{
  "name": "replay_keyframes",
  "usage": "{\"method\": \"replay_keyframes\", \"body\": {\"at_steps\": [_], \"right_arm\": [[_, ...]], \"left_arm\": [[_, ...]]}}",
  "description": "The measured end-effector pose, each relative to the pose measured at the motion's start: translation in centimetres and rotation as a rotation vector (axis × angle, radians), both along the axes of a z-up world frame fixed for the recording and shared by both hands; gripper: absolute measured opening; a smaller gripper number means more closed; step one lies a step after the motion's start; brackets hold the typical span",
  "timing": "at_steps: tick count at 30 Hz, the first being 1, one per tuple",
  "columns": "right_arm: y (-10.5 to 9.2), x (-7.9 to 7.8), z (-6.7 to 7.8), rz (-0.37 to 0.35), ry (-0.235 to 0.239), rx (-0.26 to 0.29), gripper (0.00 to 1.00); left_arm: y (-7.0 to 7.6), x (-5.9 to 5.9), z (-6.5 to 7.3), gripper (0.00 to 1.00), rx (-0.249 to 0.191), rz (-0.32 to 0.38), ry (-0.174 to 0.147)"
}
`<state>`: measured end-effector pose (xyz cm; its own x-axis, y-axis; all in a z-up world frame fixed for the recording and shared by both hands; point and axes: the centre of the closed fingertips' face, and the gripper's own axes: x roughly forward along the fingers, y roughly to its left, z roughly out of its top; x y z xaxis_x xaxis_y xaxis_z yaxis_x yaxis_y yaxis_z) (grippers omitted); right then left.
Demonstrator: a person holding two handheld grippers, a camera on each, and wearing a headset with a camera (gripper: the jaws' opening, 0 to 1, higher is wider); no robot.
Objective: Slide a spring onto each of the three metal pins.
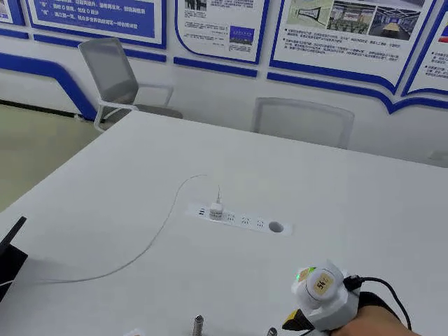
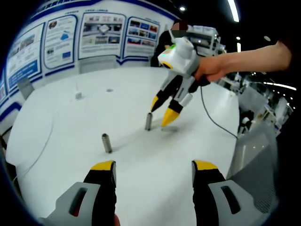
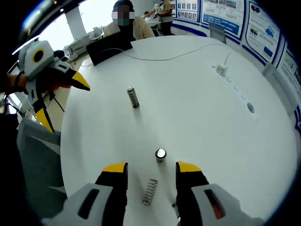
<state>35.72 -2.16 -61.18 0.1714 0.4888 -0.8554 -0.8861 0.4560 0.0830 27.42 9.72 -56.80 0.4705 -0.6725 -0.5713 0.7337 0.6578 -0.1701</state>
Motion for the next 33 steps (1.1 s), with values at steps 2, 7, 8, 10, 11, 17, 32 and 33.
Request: {"method": "replay_keyframes", "body": {"at_steps": [2,7,8,10,11,17,32,33], "right_arm": [[-0.1,-0.4,0.2,-0.016,-0.002,0.019,0.44],[-0.3,-1.0,0.7,-0.065,-0.023,0.06,0.48],[-0.4,-1.0,0.7,-0.076,-0.028,0.07,0.49],[-0.6,-1.1,0.9,-0.109,-0.026,0.092,0.49],[-0.7,-1.2,0.9,-0.128,-0.029,0.106,0.49],[-1.1,-2.1,0.7,-0.169,-0.021,0.135,0.49],[-2.4,-2.6,1.9,-0.359,-0.078,0.271,0.53],[-2.4,-2.7,2.0,-0.372,-0.077,0.284,0.54]], "left_arm": [[0.0,0.0,0.1,0.67,-0.001,0.003,-0.001],[0.1,-0.1,0.4,0.67,-0.004,0.01,-0.003],[0.1,-0.1,0.4,0.67,-0.003,0.01,-0.004],[0.1,-0.1,0.5,0.67,-0.003,0.01,-0.005],[0.1,-0.2,0.5,0.67,-0.004,0.011,-0.005],[0.1,-0.3,0.8,0.67,-0.007,0.018,-0.007],[0.2,-0.2,1.5,0.67,-0.016,0.033,-0.015],[0.2,-0.2,1.5,0.67,-0.017,0.033,-0.014]]}}
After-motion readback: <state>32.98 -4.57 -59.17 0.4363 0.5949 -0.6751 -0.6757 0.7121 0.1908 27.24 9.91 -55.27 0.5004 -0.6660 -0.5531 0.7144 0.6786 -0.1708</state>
